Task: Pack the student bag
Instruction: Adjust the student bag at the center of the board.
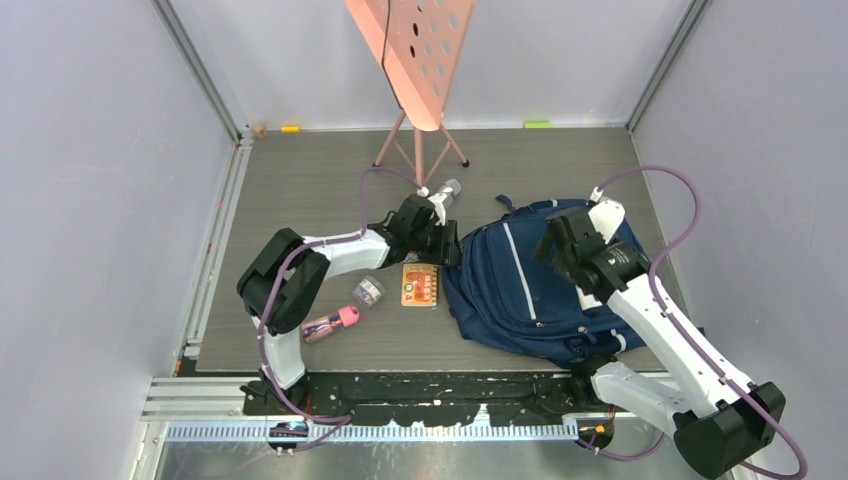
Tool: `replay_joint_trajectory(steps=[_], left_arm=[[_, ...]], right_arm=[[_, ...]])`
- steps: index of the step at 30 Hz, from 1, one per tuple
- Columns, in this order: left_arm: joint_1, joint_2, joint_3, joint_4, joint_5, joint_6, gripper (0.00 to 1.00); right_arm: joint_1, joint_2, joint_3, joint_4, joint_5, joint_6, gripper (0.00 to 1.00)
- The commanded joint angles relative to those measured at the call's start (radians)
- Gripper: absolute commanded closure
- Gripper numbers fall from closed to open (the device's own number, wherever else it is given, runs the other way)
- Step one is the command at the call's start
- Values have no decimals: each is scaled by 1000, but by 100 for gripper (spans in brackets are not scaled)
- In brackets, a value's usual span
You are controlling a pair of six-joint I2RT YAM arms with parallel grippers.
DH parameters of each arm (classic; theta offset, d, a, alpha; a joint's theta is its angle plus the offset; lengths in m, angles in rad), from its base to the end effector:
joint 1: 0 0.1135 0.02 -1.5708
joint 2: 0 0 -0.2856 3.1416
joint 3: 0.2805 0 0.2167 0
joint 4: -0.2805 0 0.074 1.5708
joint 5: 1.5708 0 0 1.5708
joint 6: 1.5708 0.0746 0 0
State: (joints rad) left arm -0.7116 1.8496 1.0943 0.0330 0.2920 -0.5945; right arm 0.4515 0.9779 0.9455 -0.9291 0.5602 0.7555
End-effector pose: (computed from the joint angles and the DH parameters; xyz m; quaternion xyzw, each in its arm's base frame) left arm 0.2892 -0.2778 0.1929 0.1126 0.8966 -0.3528 0.2429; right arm 0.1514 0.0293 0.2911 0.2208 0.8936 -0.0535 0.3870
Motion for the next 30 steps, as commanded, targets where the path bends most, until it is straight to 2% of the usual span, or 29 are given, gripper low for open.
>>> replay_joint_trajectory(steps=[1,7,10,13,16,18,19,21,23,30], left_arm=[[-15,-6,2,92,41,9,60],[-63,-6,-23,105,38,12,79],[-94,-13,-43,107,24,6,88],[-124,-38,-77,123,-8,-11,90],[-158,-73,-126,146,-51,-37,92],[-188,-94,-154,179,-59,-61,93],[-208,-100,-162,186,-66,-69,93],[-248,-113,-173,189,-93,-81,94],[-291,-127,-199,207,-130,-101,94],[-366,-135,-230,280,-212,-160,94]], right_arm=[[-12,-27,-45,65,-34,56,0],[-21,15,-113,98,-6,49,2],[-23,29,-141,135,-31,36,7],[-27,44,-160,187,-50,15,10],[-34,58,-183,261,-60,-11,21],[-38,70,-200,299,-74,-34,32],[-40,81,-211,344,-81,-42,41],[-44,107,-222,413,-81,-71,54],[-48,140,-227,484,-72,-100,58],[-64,318,-209,792,-118,-183,59]])
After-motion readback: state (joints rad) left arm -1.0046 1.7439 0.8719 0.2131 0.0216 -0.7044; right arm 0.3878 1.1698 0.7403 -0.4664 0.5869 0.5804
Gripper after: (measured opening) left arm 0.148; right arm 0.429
